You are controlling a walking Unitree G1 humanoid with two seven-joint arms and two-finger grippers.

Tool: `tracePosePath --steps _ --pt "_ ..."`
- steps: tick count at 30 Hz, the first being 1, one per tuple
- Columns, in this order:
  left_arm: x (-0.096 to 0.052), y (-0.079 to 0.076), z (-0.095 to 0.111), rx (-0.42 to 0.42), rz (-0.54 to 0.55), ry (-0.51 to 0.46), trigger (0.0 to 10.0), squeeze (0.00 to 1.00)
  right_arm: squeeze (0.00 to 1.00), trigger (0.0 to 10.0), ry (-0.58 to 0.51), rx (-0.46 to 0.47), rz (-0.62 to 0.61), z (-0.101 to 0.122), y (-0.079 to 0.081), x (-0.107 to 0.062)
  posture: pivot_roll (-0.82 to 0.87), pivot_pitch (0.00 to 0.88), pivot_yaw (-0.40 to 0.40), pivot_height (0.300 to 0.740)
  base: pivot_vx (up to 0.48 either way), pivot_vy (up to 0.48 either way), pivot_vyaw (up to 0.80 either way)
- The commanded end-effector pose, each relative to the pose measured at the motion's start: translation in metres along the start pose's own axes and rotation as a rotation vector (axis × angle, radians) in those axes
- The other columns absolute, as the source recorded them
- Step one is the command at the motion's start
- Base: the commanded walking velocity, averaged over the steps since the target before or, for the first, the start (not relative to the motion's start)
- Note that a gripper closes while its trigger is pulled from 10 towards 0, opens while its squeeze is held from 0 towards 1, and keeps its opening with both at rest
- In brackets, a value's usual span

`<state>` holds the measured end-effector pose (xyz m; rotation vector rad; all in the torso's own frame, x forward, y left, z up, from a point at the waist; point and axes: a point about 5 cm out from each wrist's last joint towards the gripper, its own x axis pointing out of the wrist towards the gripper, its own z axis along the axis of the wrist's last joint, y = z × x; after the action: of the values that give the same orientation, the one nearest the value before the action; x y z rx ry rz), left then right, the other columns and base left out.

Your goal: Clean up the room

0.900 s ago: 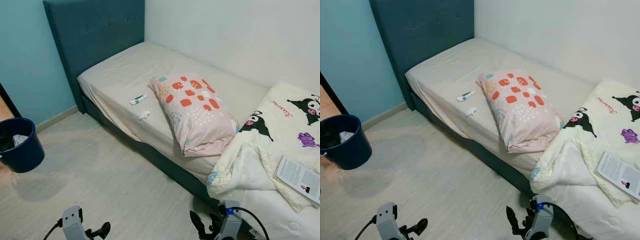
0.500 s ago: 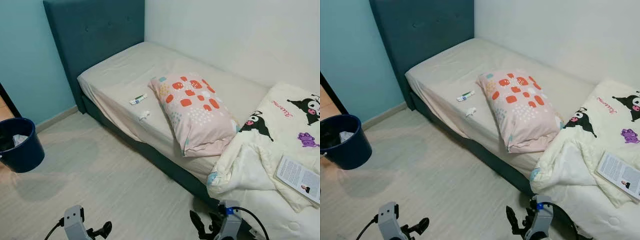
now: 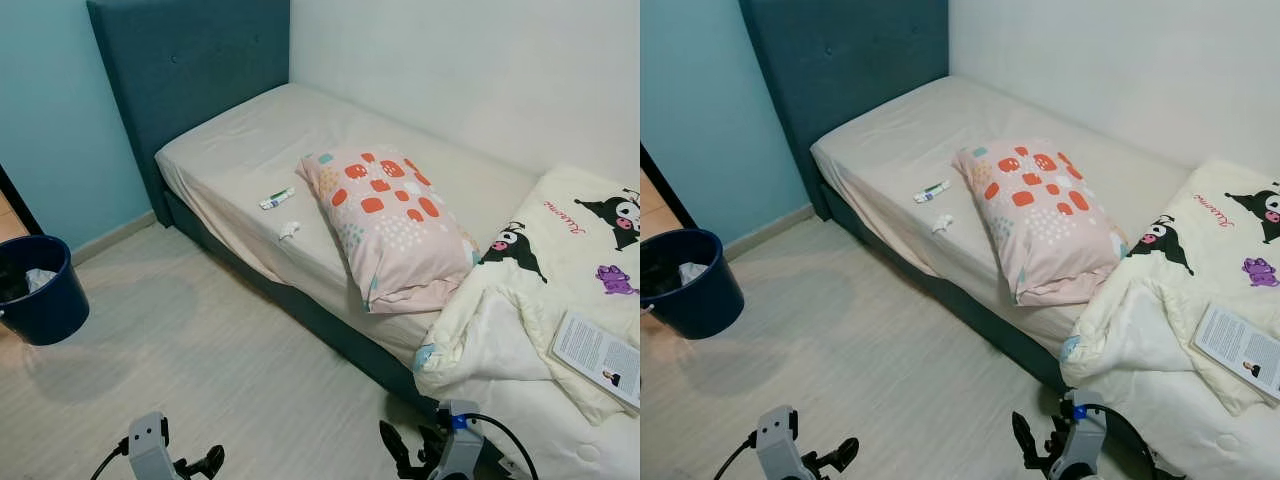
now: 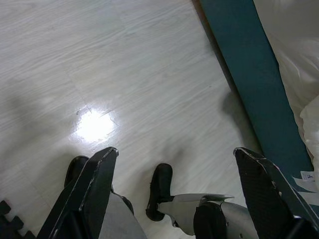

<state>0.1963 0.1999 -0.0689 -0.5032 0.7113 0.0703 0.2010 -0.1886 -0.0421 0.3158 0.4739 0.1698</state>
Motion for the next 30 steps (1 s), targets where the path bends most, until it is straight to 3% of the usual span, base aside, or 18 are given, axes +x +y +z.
tracePosePath --steps 1,26,28,30 --pt "-0.003 0.005 -0.007 -0.002 0.018 0.032 10.0 0.00 0.00 10.0 0.019 0.011 -0.012 -0.005 -0.002 -0.003 -0.10 0.104 -0.067 0.740 0.000 0.000 0.00" --pt "-0.008 0.011 -0.009 0.015 0.015 0.013 10.0 0.00 0.00 10.0 -0.039 0.016 -0.039 -0.005 0.002 -0.008 -0.10 0.129 -0.054 0.740 0.000 0.000 0.00" --pt "-0.009 0.012 -0.009 0.019 0.016 0.014 10.0 0.00 0.00 10.0 -0.030 0.016 -0.042 -0.008 0.004 -0.009 -0.10 0.126 -0.048 0.740 0.000 0.000 0.00" --pt "-0.012 0.019 -0.009 0.034 0.030 0.022 10.0 0.00 0.00 10.0 0.050 0.010 -0.036 -0.027 0.009 -0.014 -0.08 0.104 -0.047 0.740 0.000 0.000 0.00"
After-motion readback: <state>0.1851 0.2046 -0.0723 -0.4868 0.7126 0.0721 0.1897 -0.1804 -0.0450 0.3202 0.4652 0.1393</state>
